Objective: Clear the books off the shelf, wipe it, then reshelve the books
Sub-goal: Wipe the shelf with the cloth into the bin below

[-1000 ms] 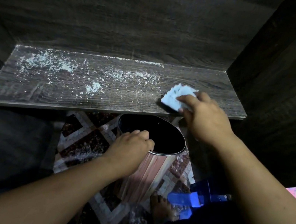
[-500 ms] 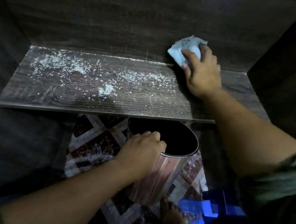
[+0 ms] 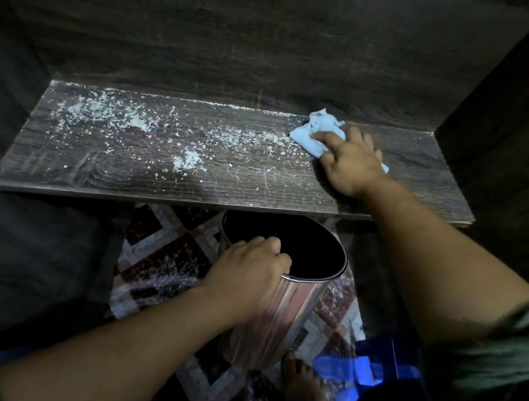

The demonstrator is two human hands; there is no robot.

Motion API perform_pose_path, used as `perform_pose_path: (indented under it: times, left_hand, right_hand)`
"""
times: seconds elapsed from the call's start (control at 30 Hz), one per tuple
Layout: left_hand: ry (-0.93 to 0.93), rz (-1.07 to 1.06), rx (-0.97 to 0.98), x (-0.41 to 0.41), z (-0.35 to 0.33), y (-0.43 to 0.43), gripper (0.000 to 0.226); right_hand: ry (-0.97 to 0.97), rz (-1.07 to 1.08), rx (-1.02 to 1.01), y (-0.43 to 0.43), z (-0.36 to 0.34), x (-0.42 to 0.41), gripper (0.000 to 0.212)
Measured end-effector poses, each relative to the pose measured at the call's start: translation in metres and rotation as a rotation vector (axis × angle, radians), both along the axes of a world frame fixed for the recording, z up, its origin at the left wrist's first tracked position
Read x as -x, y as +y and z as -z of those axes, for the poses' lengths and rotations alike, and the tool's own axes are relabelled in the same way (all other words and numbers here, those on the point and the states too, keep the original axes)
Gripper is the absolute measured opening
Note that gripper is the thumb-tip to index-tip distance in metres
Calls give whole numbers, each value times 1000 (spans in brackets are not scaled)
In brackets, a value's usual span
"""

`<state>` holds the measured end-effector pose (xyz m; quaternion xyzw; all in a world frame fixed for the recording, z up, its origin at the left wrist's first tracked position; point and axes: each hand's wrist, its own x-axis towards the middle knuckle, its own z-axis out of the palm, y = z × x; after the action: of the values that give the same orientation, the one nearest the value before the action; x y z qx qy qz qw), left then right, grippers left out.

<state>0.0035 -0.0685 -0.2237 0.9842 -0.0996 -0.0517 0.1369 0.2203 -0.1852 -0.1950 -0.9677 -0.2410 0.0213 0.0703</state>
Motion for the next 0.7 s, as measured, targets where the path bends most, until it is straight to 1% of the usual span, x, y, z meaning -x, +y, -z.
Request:
perform_pose_path:
  times: [0.13,0.27,0.3,0.37,0.43,0.47,0.53,0.6,0.63,0.7]
  left_hand:
    - [9,8,-4,1,-1,-1,30]
    - [-10,7,-10,4,-3,1,28]
    - [-17,4,-9,4,-3,2,27]
    - [-27,-2,-10,5,-3,2,27]
    - [-26,-9,-7,6,-2,3,29]
    - [-26,-12,-6,6,-2,3,29]
    - [-36,-10,-16,6,-2,3,25]
    - [-35,-4,-23,6,-1,3,25]
    - [-33,-1,-28,6,-1,3,26]
    - [-30,2,-34,6,0,2,29]
  right_hand:
    - [-44,-24,-38,-24,6,32,43]
    - [37,-92,-51,-45,5,50,44]
    - [52,-112,-89,-49,4,53,47]
    - [59,-101,-247,-57,2,57,49]
    - [30,7,-398,-65,-4,52,43]
    - [7,76,-425,-69,-7,48,43]
    - [-38,215,-390,-77,-8,38,44]
    - [-8,352,-261,-82,-3,35,45]
    - [19,391,-176,-84,3,36,46]
    - [9,376,-76,-82,13,42,49]
